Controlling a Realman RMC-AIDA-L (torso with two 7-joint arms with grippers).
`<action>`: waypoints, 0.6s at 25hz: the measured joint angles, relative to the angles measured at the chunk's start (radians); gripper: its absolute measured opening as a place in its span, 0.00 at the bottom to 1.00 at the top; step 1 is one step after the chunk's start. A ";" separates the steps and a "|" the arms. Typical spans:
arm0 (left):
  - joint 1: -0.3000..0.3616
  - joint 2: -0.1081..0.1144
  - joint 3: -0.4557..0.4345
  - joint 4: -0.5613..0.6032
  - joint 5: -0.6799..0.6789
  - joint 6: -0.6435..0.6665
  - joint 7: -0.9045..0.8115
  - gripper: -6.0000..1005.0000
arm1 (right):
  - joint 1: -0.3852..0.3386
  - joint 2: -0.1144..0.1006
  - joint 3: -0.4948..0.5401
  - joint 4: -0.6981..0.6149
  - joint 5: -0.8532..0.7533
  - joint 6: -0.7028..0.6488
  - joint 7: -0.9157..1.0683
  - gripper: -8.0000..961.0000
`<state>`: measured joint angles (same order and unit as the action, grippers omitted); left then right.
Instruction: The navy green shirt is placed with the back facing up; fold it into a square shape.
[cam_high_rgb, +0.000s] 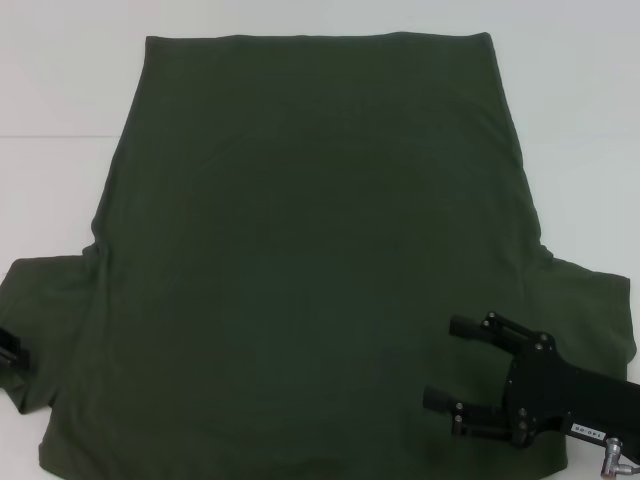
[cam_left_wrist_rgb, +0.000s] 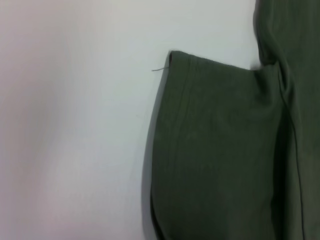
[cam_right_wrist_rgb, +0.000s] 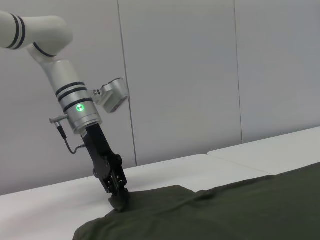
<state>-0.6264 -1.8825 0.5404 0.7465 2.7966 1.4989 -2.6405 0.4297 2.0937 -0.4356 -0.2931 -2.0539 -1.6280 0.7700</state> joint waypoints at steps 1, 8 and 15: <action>0.000 0.000 0.001 0.000 0.001 0.000 -0.001 0.34 | 0.000 0.000 0.000 0.000 0.000 0.000 0.000 0.98; -0.001 0.001 0.003 -0.001 0.006 -0.002 -0.003 0.34 | 0.000 0.000 0.000 0.000 0.000 0.000 0.000 0.98; 0.002 0.006 -0.007 -0.001 0.002 0.003 -0.013 0.34 | 0.000 0.000 0.000 0.000 0.000 -0.001 0.000 0.98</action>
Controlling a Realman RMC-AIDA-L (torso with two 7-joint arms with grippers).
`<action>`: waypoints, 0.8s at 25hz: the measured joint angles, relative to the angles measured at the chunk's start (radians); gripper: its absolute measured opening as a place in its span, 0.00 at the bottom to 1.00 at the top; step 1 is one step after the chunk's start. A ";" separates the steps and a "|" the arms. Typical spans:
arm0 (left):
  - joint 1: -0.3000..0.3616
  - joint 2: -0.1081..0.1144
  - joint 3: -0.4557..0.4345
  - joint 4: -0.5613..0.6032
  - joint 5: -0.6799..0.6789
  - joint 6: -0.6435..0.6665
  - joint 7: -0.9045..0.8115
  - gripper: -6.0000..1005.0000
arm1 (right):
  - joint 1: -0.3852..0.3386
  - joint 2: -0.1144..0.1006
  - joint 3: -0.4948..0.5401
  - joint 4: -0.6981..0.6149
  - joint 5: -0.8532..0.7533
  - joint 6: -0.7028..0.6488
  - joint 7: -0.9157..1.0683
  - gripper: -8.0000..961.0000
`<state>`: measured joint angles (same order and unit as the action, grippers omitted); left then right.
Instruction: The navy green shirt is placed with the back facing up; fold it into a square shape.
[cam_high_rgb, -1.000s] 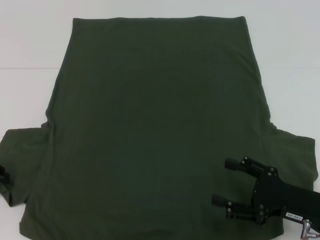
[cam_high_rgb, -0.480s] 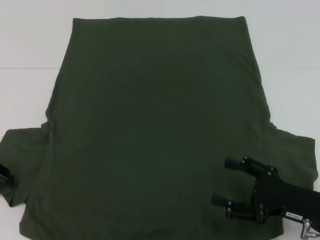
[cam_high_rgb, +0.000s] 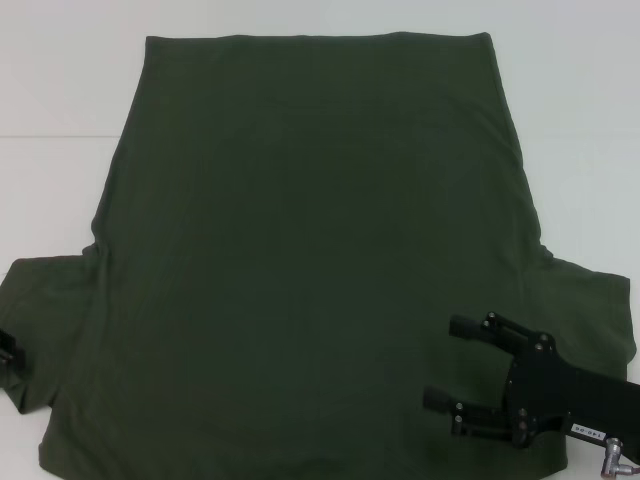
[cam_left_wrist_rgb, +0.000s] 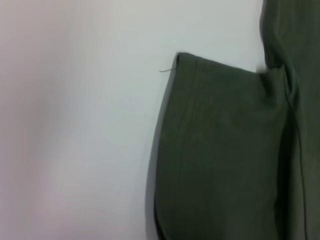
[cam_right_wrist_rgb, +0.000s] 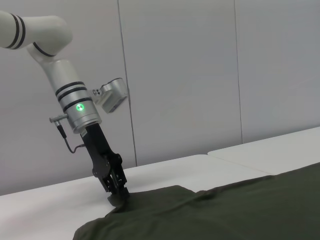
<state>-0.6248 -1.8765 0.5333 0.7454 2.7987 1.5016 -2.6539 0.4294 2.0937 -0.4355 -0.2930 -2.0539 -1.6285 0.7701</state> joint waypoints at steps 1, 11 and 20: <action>0.000 0.000 0.001 0.000 0.000 0.000 0.000 0.34 | 0.000 0.000 0.000 0.000 0.000 0.000 0.000 0.98; 0.001 -0.005 0.018 0.000 0.005 -0.006 -0.001 0.30 | -0.001 0.000 0.000 0.003 0.000 -0.001 0.000 0.97; 0.005 -0.011 0.029 0.019 0.007 -0.017 0.002 0.25 | -0.002 0.000 0.000 0.003 0.000 -0.001 0.000 0.97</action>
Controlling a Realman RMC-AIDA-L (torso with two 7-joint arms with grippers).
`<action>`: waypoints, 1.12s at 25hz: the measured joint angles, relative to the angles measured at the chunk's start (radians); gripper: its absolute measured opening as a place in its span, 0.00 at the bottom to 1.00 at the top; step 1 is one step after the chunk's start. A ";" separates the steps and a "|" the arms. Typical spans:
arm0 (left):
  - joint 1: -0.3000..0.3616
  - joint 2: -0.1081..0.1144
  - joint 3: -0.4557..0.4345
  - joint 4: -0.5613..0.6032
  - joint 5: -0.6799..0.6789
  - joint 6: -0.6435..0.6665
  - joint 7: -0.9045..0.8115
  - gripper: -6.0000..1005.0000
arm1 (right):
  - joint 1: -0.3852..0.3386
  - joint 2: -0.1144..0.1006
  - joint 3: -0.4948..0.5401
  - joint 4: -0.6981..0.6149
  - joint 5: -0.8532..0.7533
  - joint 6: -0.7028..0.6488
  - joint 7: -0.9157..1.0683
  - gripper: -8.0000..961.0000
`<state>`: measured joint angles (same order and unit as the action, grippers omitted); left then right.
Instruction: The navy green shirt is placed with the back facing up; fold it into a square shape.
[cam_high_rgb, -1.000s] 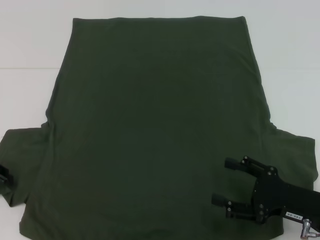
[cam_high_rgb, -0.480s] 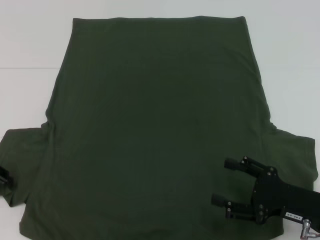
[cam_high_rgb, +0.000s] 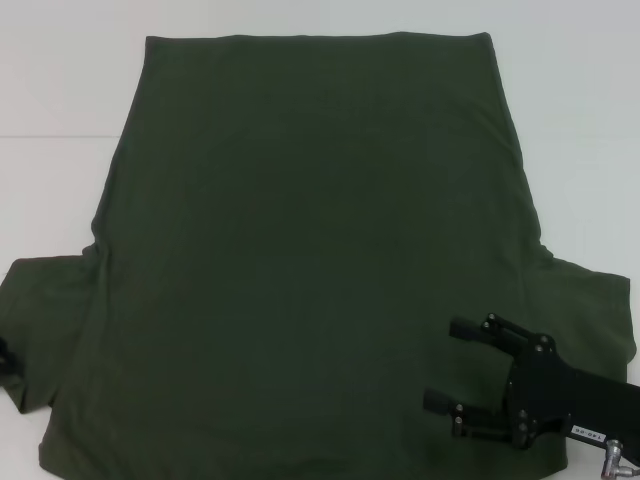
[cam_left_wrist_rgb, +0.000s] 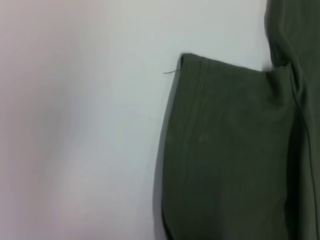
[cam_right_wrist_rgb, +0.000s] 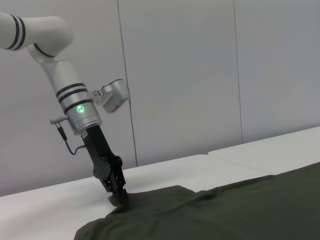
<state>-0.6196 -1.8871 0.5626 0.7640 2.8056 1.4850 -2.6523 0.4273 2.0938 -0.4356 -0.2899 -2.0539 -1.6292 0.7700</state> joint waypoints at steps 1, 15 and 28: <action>0.000 0.000 0.005 0.001 0.000 -0.002 -0.001 0.24 | -0.001 0.000 0.000 0.000 0.000 0.000 0.000 0.97; -0.005 -0.001 0.031 -0.004 0.002 0.000 0.007 0.00 | -0.002 0.000 0.000 0.000 0.002 -0.003 0.000 0.97; -0.008 0.020 0.020 0.015 -0.009 0.038 0.012 0.00 | 0.004 0.000 0.006 0.002 0.002 -0.003 0.000 0.97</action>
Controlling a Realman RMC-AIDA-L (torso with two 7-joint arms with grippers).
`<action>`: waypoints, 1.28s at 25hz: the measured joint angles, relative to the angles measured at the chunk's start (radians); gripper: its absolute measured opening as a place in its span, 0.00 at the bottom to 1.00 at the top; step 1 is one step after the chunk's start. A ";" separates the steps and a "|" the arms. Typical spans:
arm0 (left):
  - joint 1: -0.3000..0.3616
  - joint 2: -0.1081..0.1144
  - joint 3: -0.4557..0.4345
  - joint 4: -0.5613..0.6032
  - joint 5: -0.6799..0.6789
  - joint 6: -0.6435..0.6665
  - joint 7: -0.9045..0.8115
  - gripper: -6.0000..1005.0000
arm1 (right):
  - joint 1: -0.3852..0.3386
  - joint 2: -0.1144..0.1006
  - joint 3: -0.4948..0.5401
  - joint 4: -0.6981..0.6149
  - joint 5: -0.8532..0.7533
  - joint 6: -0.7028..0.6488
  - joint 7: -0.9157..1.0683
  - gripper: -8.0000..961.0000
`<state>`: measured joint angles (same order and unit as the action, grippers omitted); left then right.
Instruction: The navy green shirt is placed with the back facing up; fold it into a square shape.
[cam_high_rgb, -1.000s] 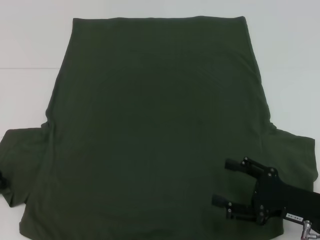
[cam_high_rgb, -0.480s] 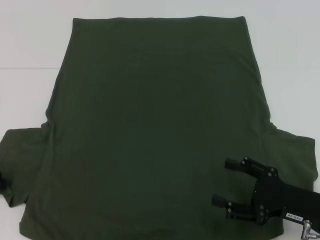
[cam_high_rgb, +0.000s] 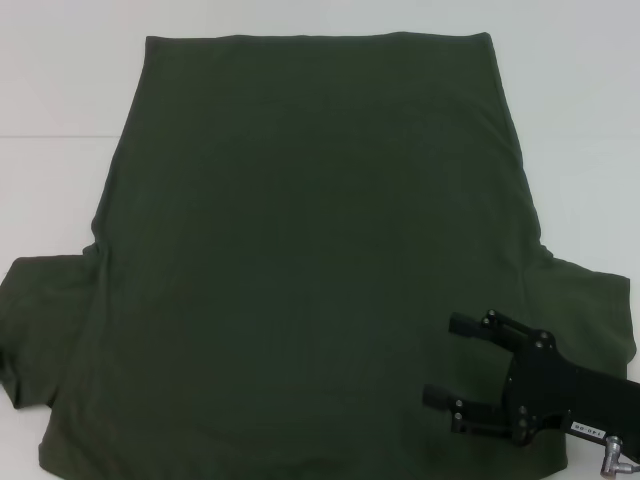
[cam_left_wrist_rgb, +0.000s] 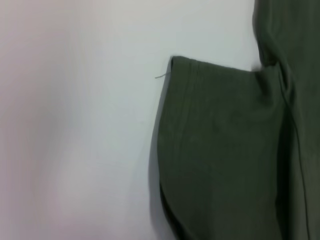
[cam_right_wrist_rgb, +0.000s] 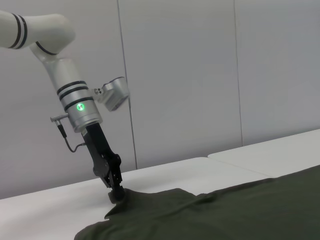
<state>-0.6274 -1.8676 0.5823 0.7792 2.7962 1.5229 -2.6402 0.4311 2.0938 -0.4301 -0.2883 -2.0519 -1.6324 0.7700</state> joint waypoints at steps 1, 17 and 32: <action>0.000 0.001 0.000 0.006 0.000 0.006 0.000 0.00 | 0.000 0.000 0.001 0.000 0.000 0.000 0.000 0.97; -0.024 0.064 -0.044 0.067 -0.003 0.091 0.008 0.01 | 0.000 0.000 0.002 0.000 0.024 -0.011 0.000 0.97; -0.051 0.108 -0.048 0.086 0.006 0.094 0.008 0.01 | -0.005 0.000 0.013 0.004 0.024 -0.019 0.000 0.97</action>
<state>-0.6787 -1.7600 0.5338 0.8651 2.8026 1.6165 -2.6327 0.4262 2.0938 -0.4169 -0.2839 -2.0278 -1.6514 0.7700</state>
